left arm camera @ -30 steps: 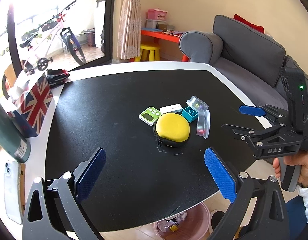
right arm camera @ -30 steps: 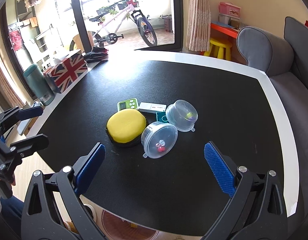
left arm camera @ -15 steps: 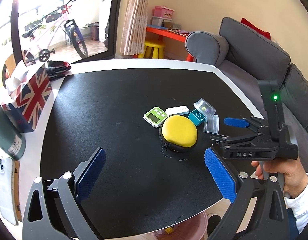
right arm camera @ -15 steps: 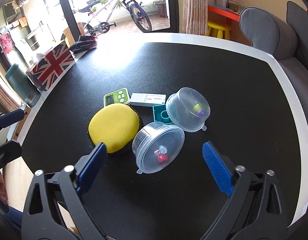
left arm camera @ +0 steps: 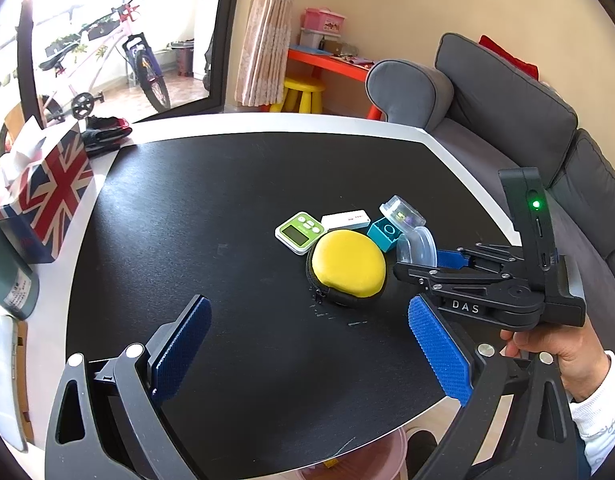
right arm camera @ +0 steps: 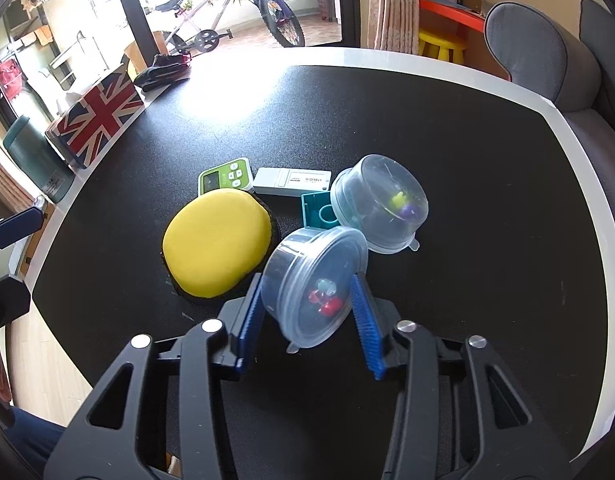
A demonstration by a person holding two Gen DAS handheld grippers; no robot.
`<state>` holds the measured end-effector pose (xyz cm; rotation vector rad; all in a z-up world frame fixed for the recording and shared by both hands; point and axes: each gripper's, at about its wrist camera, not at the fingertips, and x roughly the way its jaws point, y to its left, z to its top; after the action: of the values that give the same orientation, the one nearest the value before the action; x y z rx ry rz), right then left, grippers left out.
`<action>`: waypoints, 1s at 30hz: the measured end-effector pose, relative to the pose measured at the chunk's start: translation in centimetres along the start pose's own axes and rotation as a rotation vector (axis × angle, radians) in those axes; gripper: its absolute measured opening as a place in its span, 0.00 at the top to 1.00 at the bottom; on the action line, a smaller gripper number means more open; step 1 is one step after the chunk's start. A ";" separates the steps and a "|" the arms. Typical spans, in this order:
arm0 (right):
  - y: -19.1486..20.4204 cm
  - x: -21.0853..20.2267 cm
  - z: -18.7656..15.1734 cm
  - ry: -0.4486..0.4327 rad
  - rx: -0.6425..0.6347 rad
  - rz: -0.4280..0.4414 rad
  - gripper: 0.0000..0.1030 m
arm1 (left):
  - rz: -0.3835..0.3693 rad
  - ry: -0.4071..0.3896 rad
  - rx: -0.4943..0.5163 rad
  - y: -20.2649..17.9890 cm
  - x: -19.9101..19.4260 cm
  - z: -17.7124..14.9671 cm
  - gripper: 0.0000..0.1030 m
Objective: Collect trash
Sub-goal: 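Grasp the clear plastic container with red contents using the right tool, then grasp the yellow zippered case with the left tool while the right holds the container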
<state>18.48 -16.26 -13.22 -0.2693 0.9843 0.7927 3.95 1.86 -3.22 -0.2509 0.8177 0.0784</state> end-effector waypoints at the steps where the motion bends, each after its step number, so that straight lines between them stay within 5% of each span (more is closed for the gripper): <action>1: -0.1 -0.3 -0.1 -0.006 -0.002 -0.002 0.65 | 0.000 0.000 0.002 -0.1 0.1 0.0 0.08; 6: -0.4 -1.1 0.0 -0.024 -0.009 -0.014 0.77 | 0.001 0.005 0.015 -0.6 0.7 0.2 0.08; 30: -3.3 -6.9 -1.6 -0.051 0.010 0.014 0.77 | 0.043 0.108 0.071 -3.7 6.9 2.4 0.08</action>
<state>17.62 -22.72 -8.86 -0.2321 0.9427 0.8036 10.94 -1.32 -5.95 -0.1719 0.9316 0.0764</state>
